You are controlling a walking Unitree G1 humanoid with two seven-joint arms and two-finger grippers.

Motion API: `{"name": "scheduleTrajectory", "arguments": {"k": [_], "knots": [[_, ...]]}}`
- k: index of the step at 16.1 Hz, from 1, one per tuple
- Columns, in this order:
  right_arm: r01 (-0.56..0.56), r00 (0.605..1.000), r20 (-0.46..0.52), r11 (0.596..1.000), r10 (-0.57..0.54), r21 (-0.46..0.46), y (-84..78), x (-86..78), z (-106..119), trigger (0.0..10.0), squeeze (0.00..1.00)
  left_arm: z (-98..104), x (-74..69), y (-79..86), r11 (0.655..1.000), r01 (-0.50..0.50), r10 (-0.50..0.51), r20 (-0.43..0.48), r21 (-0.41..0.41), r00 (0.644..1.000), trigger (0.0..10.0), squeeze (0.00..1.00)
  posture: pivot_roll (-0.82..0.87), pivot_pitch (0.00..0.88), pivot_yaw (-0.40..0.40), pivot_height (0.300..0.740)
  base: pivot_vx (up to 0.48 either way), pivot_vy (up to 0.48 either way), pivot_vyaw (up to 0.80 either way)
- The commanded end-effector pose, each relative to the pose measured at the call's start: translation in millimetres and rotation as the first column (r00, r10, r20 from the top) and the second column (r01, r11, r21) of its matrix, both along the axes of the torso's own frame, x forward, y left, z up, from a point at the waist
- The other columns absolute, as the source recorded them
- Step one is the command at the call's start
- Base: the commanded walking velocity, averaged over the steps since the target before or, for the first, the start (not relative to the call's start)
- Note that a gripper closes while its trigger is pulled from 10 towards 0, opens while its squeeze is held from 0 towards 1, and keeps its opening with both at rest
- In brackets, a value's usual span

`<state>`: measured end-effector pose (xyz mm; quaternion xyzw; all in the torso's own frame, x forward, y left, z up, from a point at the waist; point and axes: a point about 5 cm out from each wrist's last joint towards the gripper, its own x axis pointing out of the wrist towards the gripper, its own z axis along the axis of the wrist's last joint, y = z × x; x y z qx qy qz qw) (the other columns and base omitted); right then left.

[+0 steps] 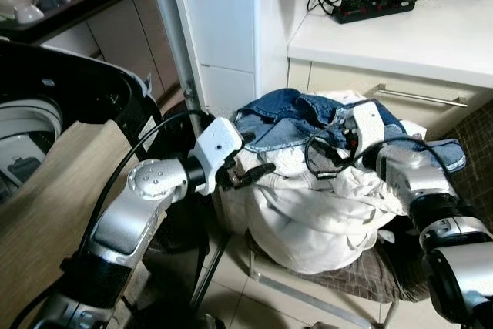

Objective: Clothes washing

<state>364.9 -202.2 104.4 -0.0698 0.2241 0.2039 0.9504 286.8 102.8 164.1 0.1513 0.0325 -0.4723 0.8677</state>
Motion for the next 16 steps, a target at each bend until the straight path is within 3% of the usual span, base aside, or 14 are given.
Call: {"name": "scheduleTrajectory", "arguments": {"k": [1,2,9,11,16], "knots": [[0.001,1.0,-0.011,1.0,-0.002,-0.024,3.2,2.3,-1,10.0,0.49,1,-7.1,2.7,1.0,0.011,-0.011,-0.015,0.006,1.0,10.0,0.0,-0.03,0.104,0.087,0.74,0.0,0.0,0.0],[0.005,1.0,-0.031,0.999,-0.006,-0.042,2.7,0.5,-6,10.0,0.0,1,-11.3,1.8,1.0,0.028,-0.028,-0.023,0.003,0.999,10.0,0.0,-0.03,0.108,0.085,0.74,0.0,0.0,0.0],[-0.007,0.999,-0.035,0.999,0.005,-0.052,8.7,-3.1,-17,10.0,0.0,4,-22.4,1.9,0.999,0.041,-0.041,-0.031,0.003,0.999,10.0,0.0,0.0,0.137,0.081,0.74,0.0,0.0,0.0],[-0.009,0.998,-0.06,0.999,0.007,-0.043,12.7,-5.2,-23,0.0,0.0,4,-25.4,1.4,0.998,0.061,-0.061,-0.042,0.008,0.997,10.0,0.0,0.0,0.133,0.078,0.74,0.0,0.0,0.0],[0.054,0.994,-0.09,0.998,-0.056,-0.027,9.2,-7.5,-28,0.0,0.0,4,-29.2,-4.7,0.993,0.115,-0.115,-0.059,0.001,0.992,10.0,0.0,-0.01,0.111,0.072,0.74,0.0,0.0,0.0]]}}
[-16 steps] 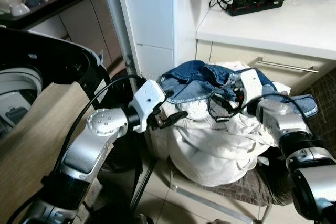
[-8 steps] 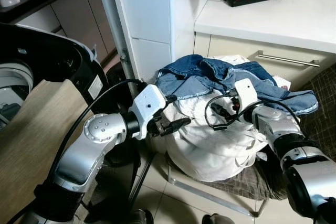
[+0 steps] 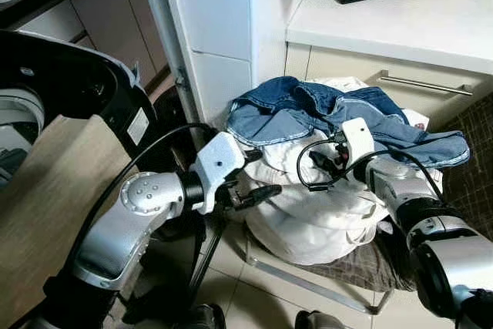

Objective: Clothes washing

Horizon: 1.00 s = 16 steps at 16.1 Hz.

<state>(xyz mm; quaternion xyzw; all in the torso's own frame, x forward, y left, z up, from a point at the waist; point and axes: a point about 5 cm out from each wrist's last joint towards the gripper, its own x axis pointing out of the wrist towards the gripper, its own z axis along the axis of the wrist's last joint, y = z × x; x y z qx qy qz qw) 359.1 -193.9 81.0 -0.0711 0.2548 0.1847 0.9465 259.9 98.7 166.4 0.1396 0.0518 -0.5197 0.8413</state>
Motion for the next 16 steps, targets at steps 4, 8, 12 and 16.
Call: {"name": "scheduleTrajectory", "arguments": {"k": [4,8,12,16], "knots": [[0.038,0.998,-0.052,0.999,-0.04,-0.026,-5.6,-2.1,-4,0.0,0.0,1,2.3,-1.6,1.0,-0.002,0.002,0.002,0.009,1.0,10.0,0.0,-0.02,0.117,0.073,0.74,0.0,0.0,0.0],[0.048,0.998,-0.037,0.999,-0.049,-0.008,-7.7,1.3,2,0.0,0.0,0,7.8,-4.6,1.0,-0.002,0.002,0.0,0.018,1.0,10.0,0.0,-0.03,0.117,0.085,0.74,0.0,0.0,0.0],[0.049,0.998,-0.027,0.999,-0.049,0.021,-9.1,2.9,6,0.0,0.0,0,10.4,-4.0,1.0,-0.014,0.014,0.007,0.016,1.0,10.0,0.0,-0.03,0.117,0.085,0.74,0.0,0.0,0.0],[0.156,0.986,-0.004,0.914,-0.167,0.375,-14.2,12.0,28,0.0,0.0,-1,9.8,-6.2,1.0,-0.018,0.018,0.01,0.009,1.0,10.0,0.0,-0.05,0.065,0.068,0.74,0.0,0.0,0.0]]}}
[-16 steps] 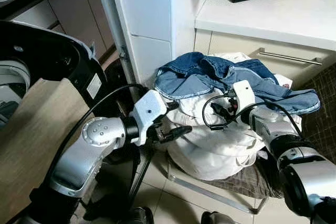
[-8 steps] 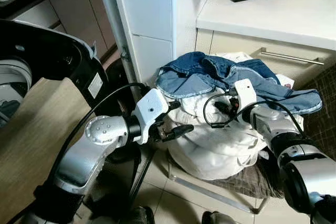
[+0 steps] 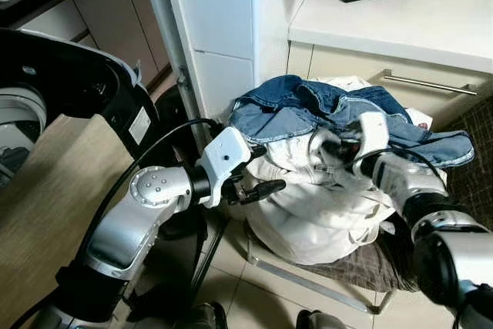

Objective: Clothes washing

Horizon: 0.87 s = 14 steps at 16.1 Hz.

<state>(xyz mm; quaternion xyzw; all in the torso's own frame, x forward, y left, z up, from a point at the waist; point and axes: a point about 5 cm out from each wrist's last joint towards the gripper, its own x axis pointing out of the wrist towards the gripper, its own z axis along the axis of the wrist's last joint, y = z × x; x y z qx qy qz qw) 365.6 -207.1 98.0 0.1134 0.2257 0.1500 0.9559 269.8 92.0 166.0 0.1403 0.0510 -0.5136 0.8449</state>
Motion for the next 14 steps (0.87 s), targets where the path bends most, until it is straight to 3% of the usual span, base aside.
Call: {"name": "scheduleTrajectory", "arguments": {"k": [1,4,8,10,11,12,13,14], "knots": [[0.008,0.998,0.059,0.995,-0.014,0.101,-2.2,7.7,19,0.0,0.0,-1,-0.4,0.9,1.0,-0.008,0.008,0.009,0.006,1.0,10.0,0.0,-0.05,0.061,0.067,0.74,0.0,0.0,0.0],[-0.06,0.986,0.165,0.961,0.016,0.269,-10.7,11.2,47,0.0,0.0,1,2.9,0.8,1.0,-0.028,0.028,0.029,-0.008,0.999,10.0,0.0,-0.05,0.051,0.067,0.74,0.0,0.0,0.0],[-0.29,0.919,0.341,0.925,0.197,0.246,-12.5,-11.1,89,0.0,0.0,15,12.1,0.6,0.995,-0.074,0.08,0.102,-0.063,0.991,10.0,0.0,-0.06,0.044,0.077,0.74,0.0,0.0,0.0],[-0.375,0.869,0.43,0.892,0.244,0.252,-12.0,-29.6,117,0.0,0.0,35,22.8,0.2,0.972,-0.139,0.167,0.143,-0.187,0.976,10.0,0.0,-0.07,0.04,0.081,0.74,0.0,0.0,0.0],[-0.428,0.828,0.491,0.87,0.27,0.243,-10.2,-41.8,138,0.0,0.0,58,32.2,0.3,0.93,-0.174,0.233,0.154,-0.325,0.96,10.0,0.0,-0.08,0.039,0.084,0.74,0.0,0.0,0.0],[-0.48,0.783,0.549,0.846,0.294,0.232,-6.0,-51.5,158,0.0,0.0,76,36.5,-2.1,0.884,-0.159,0.236,0.128,-0.439,0.963,10.0,1.0,-0.08,0.038,0.087,0.74,0.0,0.0,0.0],[-0.508,0.753,0.588,0.828,0.295,0.237,-2.9,-57.6,171,0.0,0.0,84,37.3,-7.4,0.864,-0.129,0.203,0.102,-0.487,0.974,10.0,1.0,-0.09,0.037,0.088,0.74,0.0,0.0,0.0],[-0.527,0.722,0.64,0.809,0.263,0.262,-2.1,-61.3,190,0.0,0.0,84,36.5,-15.8,0.869,-0.091,0.153,0.09,-0.486,0.984,10.0,1.0,-0.09,0.038,0.088,0.74,0.0,0.0,0.0]]}}
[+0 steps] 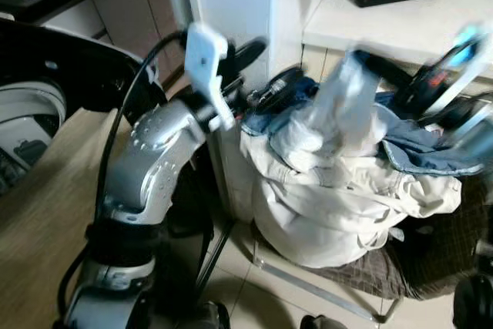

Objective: Clothes washing

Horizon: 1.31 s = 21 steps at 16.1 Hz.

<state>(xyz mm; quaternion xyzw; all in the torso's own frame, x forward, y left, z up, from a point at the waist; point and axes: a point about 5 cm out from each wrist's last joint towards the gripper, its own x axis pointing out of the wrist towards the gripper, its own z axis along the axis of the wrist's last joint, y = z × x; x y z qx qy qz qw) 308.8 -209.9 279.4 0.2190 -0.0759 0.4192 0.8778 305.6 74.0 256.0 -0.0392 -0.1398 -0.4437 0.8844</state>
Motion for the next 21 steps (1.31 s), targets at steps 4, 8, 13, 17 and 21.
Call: {"name": "scheduleTrajectory", "arguments": {"k": [4,8,13,17,21], "knots": [[-0.021,0.988,0.154,0.989,-0.002,0.148,-2.4,-14.2,56,0.0,0.0,-12,-2.6,-13.1,0.999,0.031,-0.03,-0.045,0.015,0.999,10.0,1.0,-0.1,0.035,0.091,0.74,0.0,0.0,0.0],[-0.058,0.992,0.119,0.992,0.044,0.112,4.9,-20.2,51,0.0,0.0,-6,-7.4,-21.5,0.991,0.11,-0.118,-0.092,-0.08,0.989,10.0,1.0,-0.09,0.038,0.085,0.74,0.0,0.0,0.0],[-0.087,0.995,0.053,0.993,0.083,0.075,18.4,-22.8,35,0.0,0.0,5,-5.6,-22.2,0.933,0.146,-0.205,-0.151,-0.328,0.967,10.0,1.0,-0.1,0.033,0.085,0.74,0.0,0.0,0.0],[-0.102,0.994,0.038,0.992,0.1,0.073,23.5,-24.2,32,0.0,0.0,-1,-15.5,-38.8,0.942,0.252,-0.286,-0.138,-0.221,0.948,10.0,1.0,-0.1,0.034,0.084,0.74,0.0,0.0,0.0],[-0.134,0.991,0.035,0.988,0.132,0.074,32.1,-27.2,30,0.0,0.0,-16,-13.9,-61.9,0.977,0.186,-0.2,-0.136,-0.106,0.97,10.0,0.0,-0.1,0.035,0.086,0.74,0.0,0.0,0.0]]}}
